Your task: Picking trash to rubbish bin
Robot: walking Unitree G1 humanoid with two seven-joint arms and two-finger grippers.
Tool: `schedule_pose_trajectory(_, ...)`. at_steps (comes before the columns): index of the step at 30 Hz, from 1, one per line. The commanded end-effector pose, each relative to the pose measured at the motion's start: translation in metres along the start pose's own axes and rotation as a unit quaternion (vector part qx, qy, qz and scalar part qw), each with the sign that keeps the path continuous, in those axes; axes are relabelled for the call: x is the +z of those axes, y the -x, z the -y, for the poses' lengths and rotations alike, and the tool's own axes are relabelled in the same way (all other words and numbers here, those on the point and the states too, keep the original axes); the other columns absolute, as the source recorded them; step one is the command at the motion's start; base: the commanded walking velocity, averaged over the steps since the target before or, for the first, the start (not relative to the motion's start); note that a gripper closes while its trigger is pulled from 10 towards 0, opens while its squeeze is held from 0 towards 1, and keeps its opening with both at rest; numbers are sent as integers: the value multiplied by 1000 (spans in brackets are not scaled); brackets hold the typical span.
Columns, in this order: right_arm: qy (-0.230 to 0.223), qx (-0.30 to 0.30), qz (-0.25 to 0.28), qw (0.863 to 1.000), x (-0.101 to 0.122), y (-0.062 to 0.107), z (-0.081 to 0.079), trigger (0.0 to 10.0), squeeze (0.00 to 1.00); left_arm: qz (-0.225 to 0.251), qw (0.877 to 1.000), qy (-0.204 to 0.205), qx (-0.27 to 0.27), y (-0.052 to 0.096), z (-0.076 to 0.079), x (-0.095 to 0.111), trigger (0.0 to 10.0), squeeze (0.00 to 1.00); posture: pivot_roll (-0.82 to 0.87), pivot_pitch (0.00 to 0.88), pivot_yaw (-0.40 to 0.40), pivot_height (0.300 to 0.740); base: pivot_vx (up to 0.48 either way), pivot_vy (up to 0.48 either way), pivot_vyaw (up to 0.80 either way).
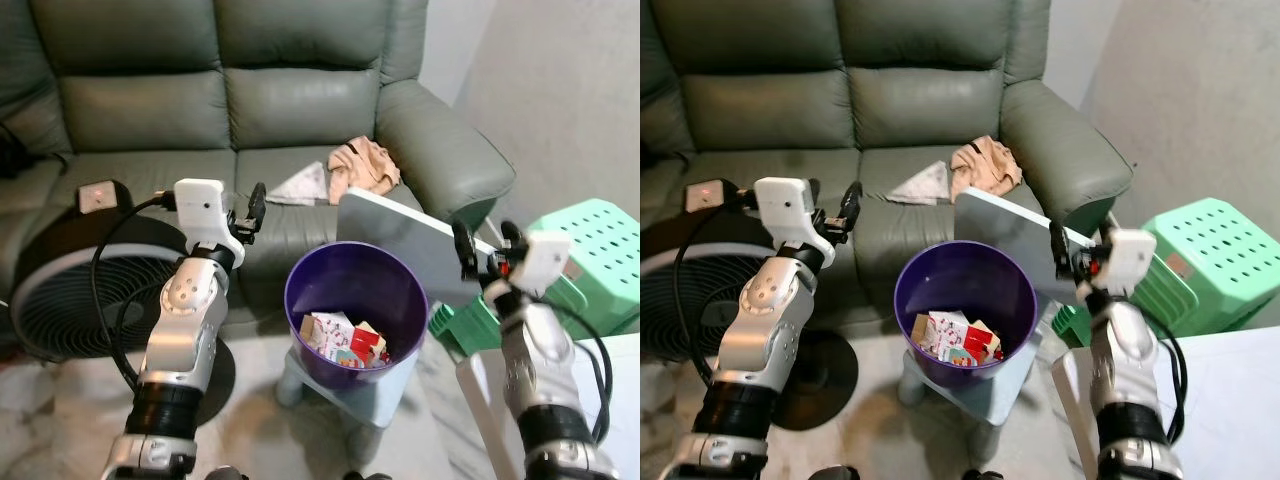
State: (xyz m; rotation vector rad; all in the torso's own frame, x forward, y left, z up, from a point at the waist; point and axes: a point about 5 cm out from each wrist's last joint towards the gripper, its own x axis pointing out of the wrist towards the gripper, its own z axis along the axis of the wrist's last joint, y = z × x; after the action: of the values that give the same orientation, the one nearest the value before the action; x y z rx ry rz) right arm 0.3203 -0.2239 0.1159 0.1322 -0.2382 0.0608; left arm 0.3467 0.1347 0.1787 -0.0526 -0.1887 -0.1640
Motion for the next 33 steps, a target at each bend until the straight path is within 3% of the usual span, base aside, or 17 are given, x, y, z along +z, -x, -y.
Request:
schedule_pose_trajectory(1, -1, -9, 30, 1000, 11, -1, 1, 10000, 1000, 7, 1000, -10, -3, -3, -1, 2, 10000, 0, 89, 44, -24, 740, 0, 0, 0)
schedule_pose_trajectory(4, 11, -19, 18, 1000, 5, 5, 0, 10000, 1000, 3, 1000, -1, -6, -7, 0, -1, 10000, 0, 51, 10, 7, 740, 0, 0, 0)
schedule_pose_trajectory(5, 18, -38, 18, 999, 5, 9, 1, 10000, 0, 1, 1000, -2, -10, -9, 1, -3, 10000, 0, 51, 10, 7, 740, 0, 0, 0)
schedule_pose_trajectory(10, 2, -58, 38, 998, 9, 18, -2, 10000, 0, 4, 1000, -6, -23, -12, 4, -5, 10000, 0, 34, 0, 17, 740, 0, 0, 0)
schedule_pose_trajectory(12, 27, -74, -22, 997, -2, 19, 4, 10000, 0, 2, 1000, 3, -16, -15, 3, -7, 10000, 0, 20, 0, 23, 740, 0, 0, -216)
schedule_pose_trajectory(15, 27, -74, -34, 996, -3, 20, 5, 10000, 0, 5, 1000, 0, -11, -17, 3, -8, 10000, 0, 20, 0, 23, 740, 0, 0, -431)
schedule_pose_trajectory(18, 21, -94, -5, 995, 9, 17, 5, 10000, 0, 16, 1000, 14, -15, -17, 2, -4, 10000, 0, 12, 0, 22, 740, 0, 0, -756)
schedule_pose_trajectory(22, 69, -104, -21, 992, 9, 18, 8, 10000, 0, 8, 1000, 9, 1, -15, -5, -11, 10000, 0, 0, 0, 20, 740, 0, 0, -750)
schedule_pose_trajectory(33, 57, -92, -43, 993, 6, 19, 0, 10000, 0, 10, 1000, 19, 3, -15, -2, -15, 10000, 0, -5, 1, 6, 740, 0, 0, -750)
